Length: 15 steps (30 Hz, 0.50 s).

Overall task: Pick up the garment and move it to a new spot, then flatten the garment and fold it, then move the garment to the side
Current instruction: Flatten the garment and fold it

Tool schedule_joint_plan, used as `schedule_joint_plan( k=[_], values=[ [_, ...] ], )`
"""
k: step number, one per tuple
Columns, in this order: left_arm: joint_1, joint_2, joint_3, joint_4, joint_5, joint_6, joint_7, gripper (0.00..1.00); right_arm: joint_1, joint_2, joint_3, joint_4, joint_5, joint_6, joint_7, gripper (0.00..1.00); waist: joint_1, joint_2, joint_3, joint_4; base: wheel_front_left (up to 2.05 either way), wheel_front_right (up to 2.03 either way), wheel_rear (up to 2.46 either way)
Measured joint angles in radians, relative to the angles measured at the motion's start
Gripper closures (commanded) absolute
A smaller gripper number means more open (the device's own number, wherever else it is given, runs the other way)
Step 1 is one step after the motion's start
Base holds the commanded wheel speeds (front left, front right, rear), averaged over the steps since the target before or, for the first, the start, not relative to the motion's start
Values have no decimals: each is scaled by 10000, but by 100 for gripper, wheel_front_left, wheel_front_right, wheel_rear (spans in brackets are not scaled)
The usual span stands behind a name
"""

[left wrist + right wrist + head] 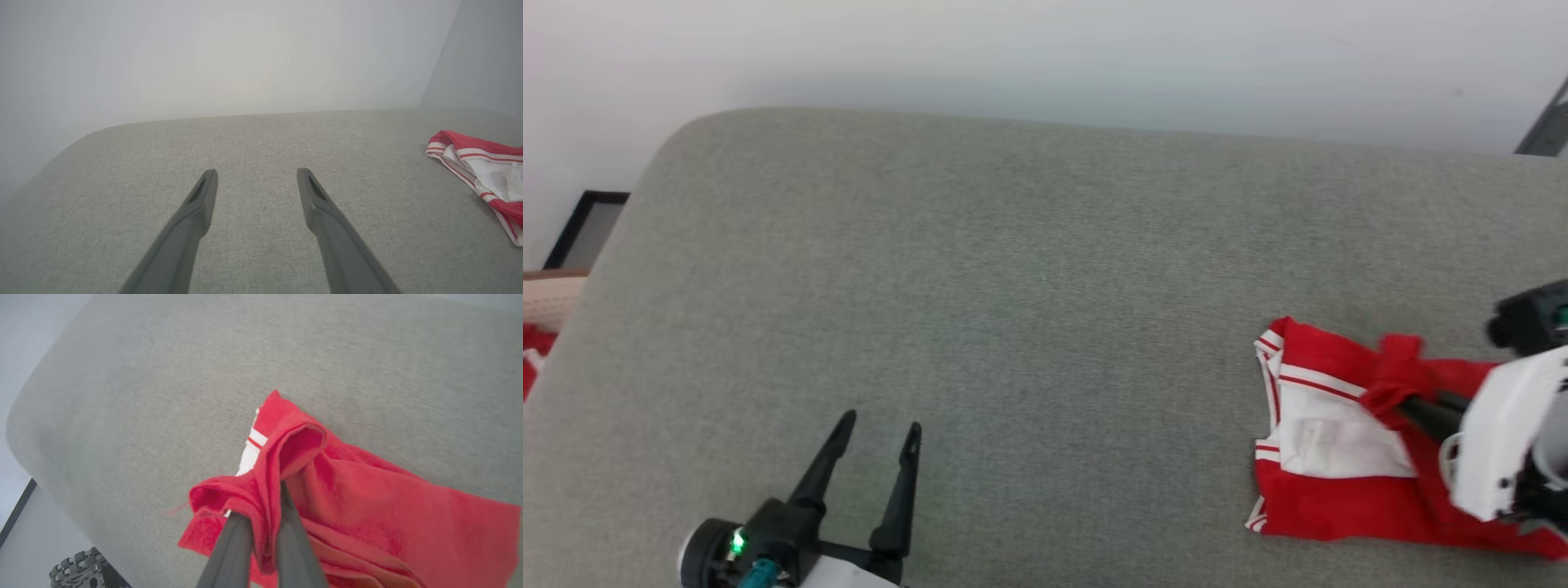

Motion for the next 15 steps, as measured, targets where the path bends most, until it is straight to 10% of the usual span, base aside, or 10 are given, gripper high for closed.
schedule_joint_plan(
  k=[15],
  values=[
    [-247, -301, -387, 140, -188, 0, -2, 0, -1111, 815, 1124, 813, -976, 0, -73, 100, 0, 0, 238, 942, 0, 0, 0]
  ],
)
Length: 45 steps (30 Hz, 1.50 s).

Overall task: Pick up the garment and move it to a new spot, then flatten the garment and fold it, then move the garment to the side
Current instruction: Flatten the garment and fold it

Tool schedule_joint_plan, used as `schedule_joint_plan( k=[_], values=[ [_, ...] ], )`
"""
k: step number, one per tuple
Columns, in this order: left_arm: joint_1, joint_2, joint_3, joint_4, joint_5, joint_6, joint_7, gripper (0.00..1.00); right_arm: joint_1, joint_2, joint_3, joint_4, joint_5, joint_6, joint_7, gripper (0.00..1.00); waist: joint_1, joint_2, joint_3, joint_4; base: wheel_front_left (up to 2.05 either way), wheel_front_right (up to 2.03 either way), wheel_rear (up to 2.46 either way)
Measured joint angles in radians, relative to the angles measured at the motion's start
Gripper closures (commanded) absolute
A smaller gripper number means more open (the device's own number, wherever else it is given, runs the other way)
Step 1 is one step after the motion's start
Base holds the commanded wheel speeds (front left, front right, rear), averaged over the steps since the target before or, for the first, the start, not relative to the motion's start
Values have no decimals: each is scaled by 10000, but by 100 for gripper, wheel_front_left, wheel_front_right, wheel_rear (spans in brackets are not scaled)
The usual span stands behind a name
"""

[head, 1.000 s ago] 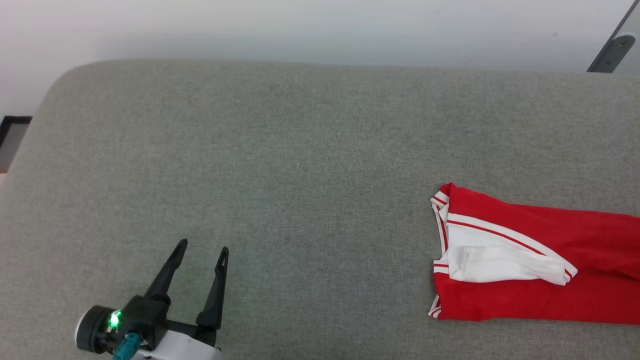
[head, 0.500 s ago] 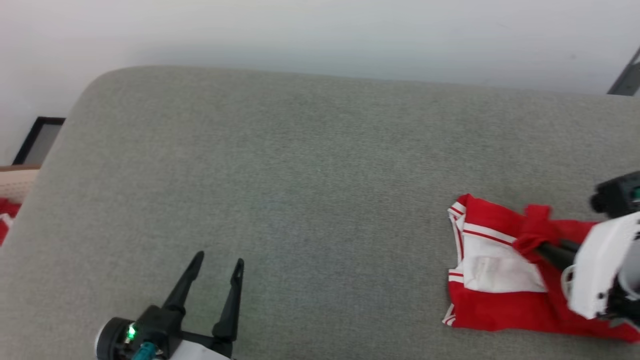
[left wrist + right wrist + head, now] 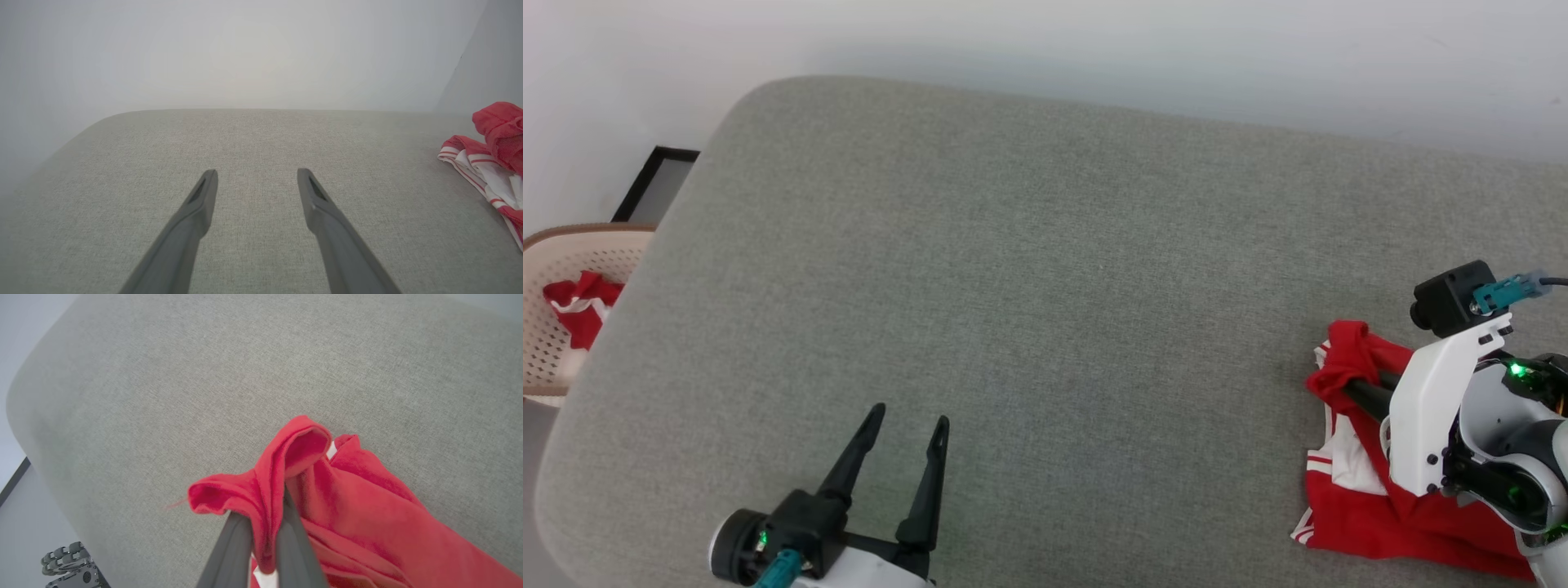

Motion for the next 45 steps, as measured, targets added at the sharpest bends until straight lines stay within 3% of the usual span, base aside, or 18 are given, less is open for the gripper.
schedule_joint_plan(
  k=[4, 5, 6, 7, 8, 16, 22, 29, 37, 45],
  values=[
    [-67, -19, -140, 134, -44, 0, 2, 0, -129, 10, 196, 819, -282, 0, -451, 100, 0, 0, -26, 54, 0, 0, 0],
    [-97, -17, -180, 169, -61, 0, 2, 0, -128, 13, 274, 988, -280, 0, -548, 90, 0, 0, -53, 50, 0, 0, 0],
    [-115, -13, -205, 207, -90, 0, 0, 0, -128, 27, 384, 1114, -259, 0, -665, 64, 0, 0, -84, 39, 0, 0, 0],
    [-121, 8, -228, 247, -96, 0, 0, 0, -126, 46, 502, 1206, -201, 0, -756, 18, 0, 0, -122, 21, 0, 0, 0],
    [-121, 36, -247, 278, -121, 0, 0, 0, -122, 67, 614, 1273, -105, 0, -836, 0, 0, 0, -167, -3, 0, 0, 0],
    [89, 339, -186, 403, -297, 0, 0, 0, -163, -196, 972, 1350, 552, 0, -1572, 0, 0, 0, -575, -539, 0, 0, 0],
    [208, 424, -242, 648, -529, 0, 0, 0, -166, -660, 1106, 1388, 1143, 0, -2846, 0, 0, 0, -905, -1142, 0, 0, 0],
    [183, 408, -274, 1300, -1103, 0, 2, 0, -68, -1101, 1375, 2585, 1557, 0, -5306, 0, -1, 0, -1203, -1805, 0, 0, 0],
    [398, 209, 539, 1701, -1246, 0, 2, 0, 77, -895, 1862, 4171, 1417, 0, -8798, 0, 0, 0, -1758, -2232, 0, 0, 0],
    [964, 265, 884, 1352, -986, 0, 2, 0, 622, -688, 1793, 4485, 759, 0, -9988, 0, 0, 0, -2288, -2324, 0, 0, 0]
  ],
)
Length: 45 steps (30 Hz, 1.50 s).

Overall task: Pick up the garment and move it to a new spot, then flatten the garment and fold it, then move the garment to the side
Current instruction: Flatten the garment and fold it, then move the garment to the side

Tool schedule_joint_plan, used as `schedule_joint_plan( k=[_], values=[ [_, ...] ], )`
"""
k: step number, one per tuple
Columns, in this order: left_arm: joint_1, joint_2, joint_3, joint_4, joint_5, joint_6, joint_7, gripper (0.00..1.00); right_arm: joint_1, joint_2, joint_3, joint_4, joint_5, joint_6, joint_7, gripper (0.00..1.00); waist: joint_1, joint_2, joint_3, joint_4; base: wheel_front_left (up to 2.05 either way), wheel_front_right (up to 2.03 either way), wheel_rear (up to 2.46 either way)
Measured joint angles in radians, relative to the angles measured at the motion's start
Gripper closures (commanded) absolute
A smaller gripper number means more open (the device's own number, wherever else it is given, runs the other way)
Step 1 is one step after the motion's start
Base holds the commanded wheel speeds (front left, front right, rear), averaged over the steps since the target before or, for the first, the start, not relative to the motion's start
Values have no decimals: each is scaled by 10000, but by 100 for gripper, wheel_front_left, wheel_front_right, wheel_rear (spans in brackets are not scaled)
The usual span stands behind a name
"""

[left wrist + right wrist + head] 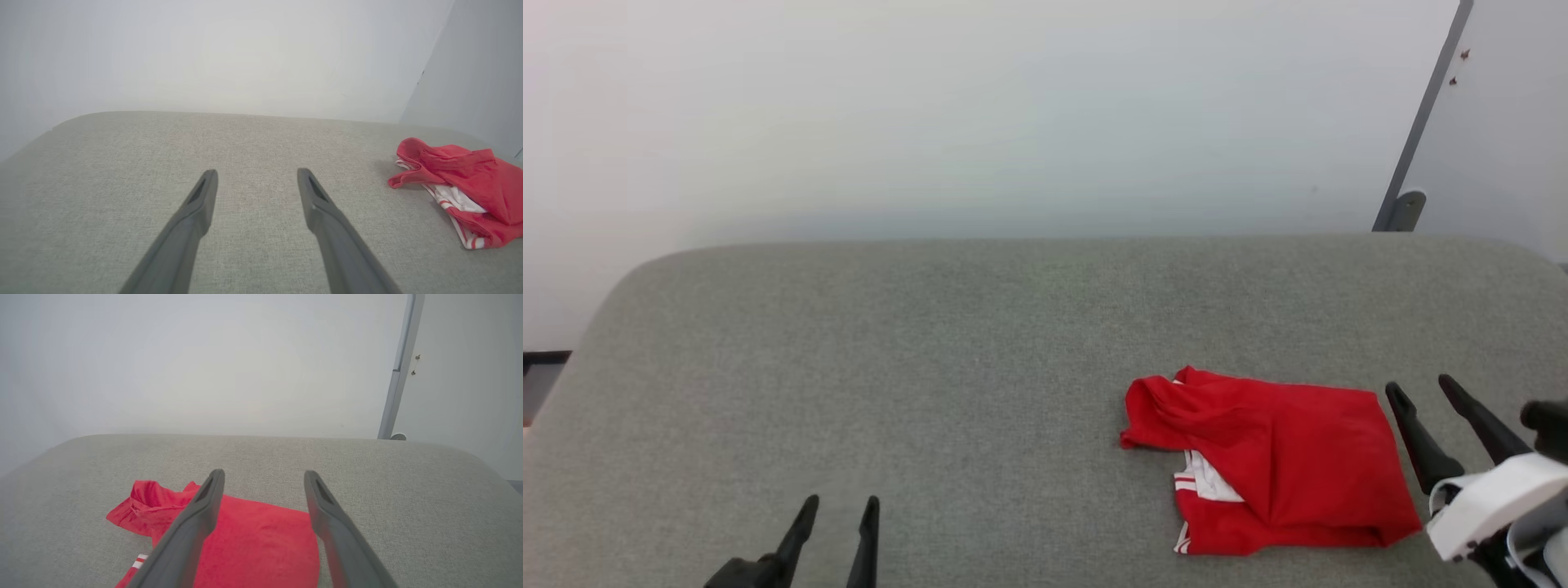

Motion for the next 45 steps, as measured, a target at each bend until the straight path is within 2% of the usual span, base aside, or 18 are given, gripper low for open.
schedule_joint_plan(
  k=[13, 20, 28, 40, 45],
  values=[
    [1103, 144, 416, -1099, 184, 0, -2, 0, 2464, 431, -2337, -2042, -1312, 0, -54, 0, 0, 0, -379, 440, 0, 0, 0],
    [1918, -44, 769, -1762, 242, -2, 0, 0, 3940, 759, -3369, -3093, -1712, 0, -44, 0, 1, -1, -505, 698, 0, 0, 0],
    [2655, -109, 903, -2416, 257, -8, 0, 0, 5142, 1210, -4800, -4520, -2274, 0, 619, 0, 0, 0, -552, 750, 0, 0, 0],
    [2642, -44, 642, -2443, 297, -8, -2, 0, 5404, 1555, -5102, -5242, -2454, 0, 1166, 0, 0, 0, -539, 759, 0, 0, 0],
    [2578, -35, 451, -2349, 270, -8, -2, 0, 5368, 1377, -4915, -5283, -2500, 0, 1590, 0, 0, 0, -477, 748, 0, 0, 0]
  ],
)
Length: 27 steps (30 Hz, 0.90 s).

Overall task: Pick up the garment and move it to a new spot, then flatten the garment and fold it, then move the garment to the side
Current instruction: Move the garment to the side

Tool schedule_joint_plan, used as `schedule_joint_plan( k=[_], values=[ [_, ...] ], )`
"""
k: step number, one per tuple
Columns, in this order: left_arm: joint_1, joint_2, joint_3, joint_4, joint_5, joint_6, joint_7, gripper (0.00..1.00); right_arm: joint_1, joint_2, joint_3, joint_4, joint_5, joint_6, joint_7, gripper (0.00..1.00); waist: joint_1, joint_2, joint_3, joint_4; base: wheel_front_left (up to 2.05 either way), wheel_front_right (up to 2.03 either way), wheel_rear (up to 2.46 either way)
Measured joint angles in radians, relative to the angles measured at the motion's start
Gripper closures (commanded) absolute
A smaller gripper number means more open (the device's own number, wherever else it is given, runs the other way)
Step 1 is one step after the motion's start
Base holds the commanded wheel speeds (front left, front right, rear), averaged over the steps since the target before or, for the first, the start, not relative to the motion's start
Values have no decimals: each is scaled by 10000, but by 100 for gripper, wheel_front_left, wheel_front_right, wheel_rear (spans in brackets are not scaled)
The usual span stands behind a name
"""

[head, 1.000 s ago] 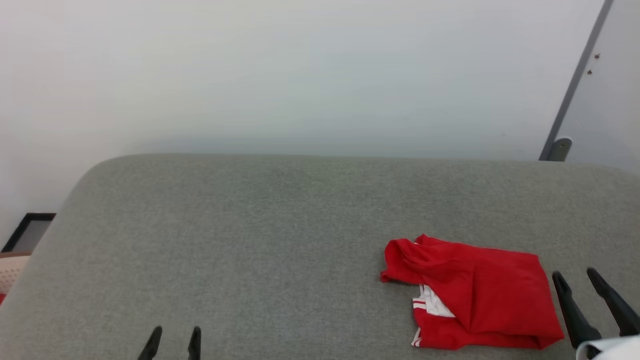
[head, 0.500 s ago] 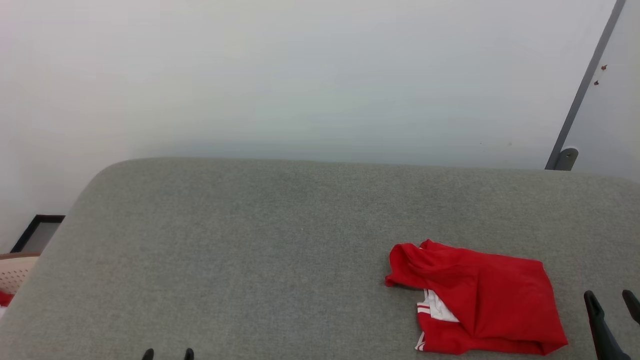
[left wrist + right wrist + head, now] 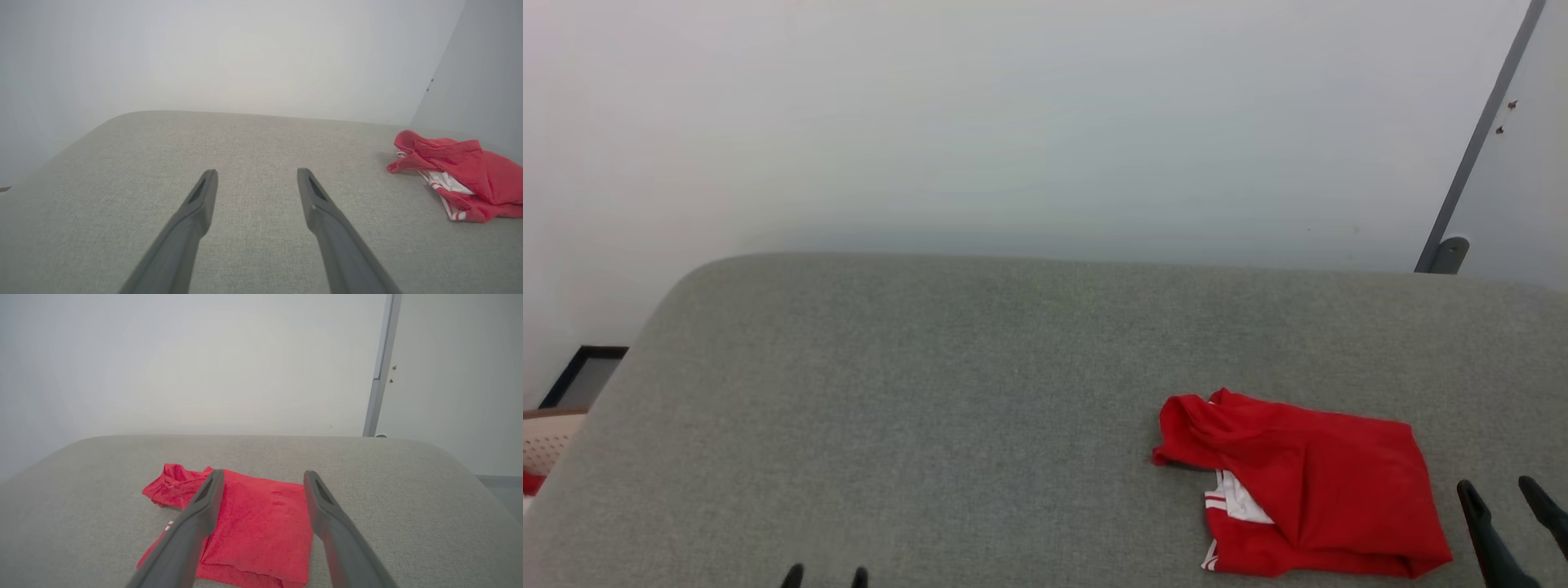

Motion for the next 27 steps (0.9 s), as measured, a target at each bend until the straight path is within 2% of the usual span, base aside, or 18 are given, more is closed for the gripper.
schedule_joint_plan(
  k=[2, 3, 4, 6, 7, 8, 13, 18, 22, 27],
  values=[
    [-138, 0, -121, -2, 102, -2, 2, 0, -197, -245, 48, 151, 67, 0, 556, 0, 0, -1, 55, 7, 0, 0, 0],
    [-338, -113, -167, -65, 56, -2, 0, 0, -570, -596, 105, 387, 163, 0, 1264, 0, 0, -1, 129, 7, 0, 0, 0],
    [-338, -113, -167, -65, 56, -2, 0, 0, -570, -596, 105, 387, 163, 0, 1264, 0, 0, -1, 129, 7, 0, 0, 0],
    [-497, -142, -326, -92, 56, -2, 2, 0, -1037, -1024, 401, 646, 290, 0, 2132, 0, 0, 0, 224, -1, 0, 0, 0],
    [-665, -142, -508, -142, 63, -2, 2, 0, -1555, -1377, 596, 957, 426, 0, 2918, 0, 0, -1, 343, -8, 0, 0, 0],
    [-665, -142, -508, -142, 63, -2, 2, 0, -1555, -1377, 596, 957, 426, 0, 2918, 0, 0, -1, 343, -8, 0, 0, 0],
    [-1236, -163, -859, -245, 50, -2, 0, 0, -2945, -2025, 1294, 1975, 1310, 0, 4878, 0, 0, 0, 725, 15, 0, 0, 0],
    [-1789, -127, -1185, -207, 54, -2, 2, 0, -4373, -2161, 1793, 3162, 2102, 0, 6748, 0, 0, 0, 1192, 74, 0, 0, 0],
    [-2382, -88, -1352, -259, 54, -2, 2, 0, -5343, -2113, 2059, 4036, 2138, 0, 8232, 0, 0, -1, 1698, 145, 0, 0, 0],
    [-3010, -121, -1530, -426, -67, -2, 0, 0, -6206, -1975, 2393, 4652, 2008, 0, 9250, 0, 0, 0, 2385, 247, 0, 0, 0]
  ],
)
